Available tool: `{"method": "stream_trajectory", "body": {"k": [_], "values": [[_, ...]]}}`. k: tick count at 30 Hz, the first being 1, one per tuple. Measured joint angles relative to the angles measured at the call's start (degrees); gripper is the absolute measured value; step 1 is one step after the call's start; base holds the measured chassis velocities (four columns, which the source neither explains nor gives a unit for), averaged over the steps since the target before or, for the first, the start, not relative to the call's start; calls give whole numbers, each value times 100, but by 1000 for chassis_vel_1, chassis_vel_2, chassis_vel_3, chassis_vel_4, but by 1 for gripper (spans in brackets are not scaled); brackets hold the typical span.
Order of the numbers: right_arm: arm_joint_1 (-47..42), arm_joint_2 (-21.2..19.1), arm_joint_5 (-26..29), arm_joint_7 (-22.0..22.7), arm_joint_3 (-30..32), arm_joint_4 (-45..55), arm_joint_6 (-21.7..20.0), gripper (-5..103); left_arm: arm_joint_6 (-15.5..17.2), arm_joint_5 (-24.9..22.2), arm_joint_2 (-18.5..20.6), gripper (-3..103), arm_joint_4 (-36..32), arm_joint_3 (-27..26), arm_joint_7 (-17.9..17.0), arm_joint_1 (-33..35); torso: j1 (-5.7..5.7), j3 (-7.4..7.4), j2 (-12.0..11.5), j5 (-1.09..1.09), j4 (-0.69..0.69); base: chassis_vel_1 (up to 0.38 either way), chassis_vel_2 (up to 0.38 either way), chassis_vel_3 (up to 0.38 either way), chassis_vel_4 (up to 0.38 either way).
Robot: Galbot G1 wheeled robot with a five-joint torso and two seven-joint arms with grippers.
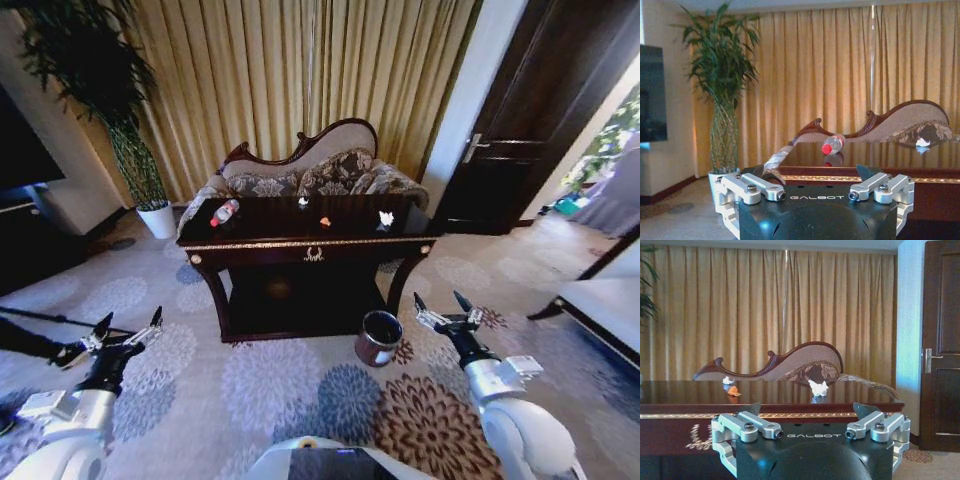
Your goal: Move to the front of the table and place the trash on the table into the trash bin.
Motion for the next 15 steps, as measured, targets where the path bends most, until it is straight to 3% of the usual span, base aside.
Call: {"method": "stream_trajectory", "body": {"k": [5,8,15], "values": [[-1,8,-53,0,-44,-21,17,100,-17,1,-25,100,20,10,5,5,-1,-1,1,10,2,-357,381,349,-360],[-3,9,-73,0,-78,-27,24,100,-42,1,-45,100,30,31,18,8,0,0,0,2,2,-338,347,335,-328],[29,-4,-137,89,-202,-96,232,100,-141,0,-73,100,41,98,42,15,1,0,0,6,2,-359,349,352,-355]]}}
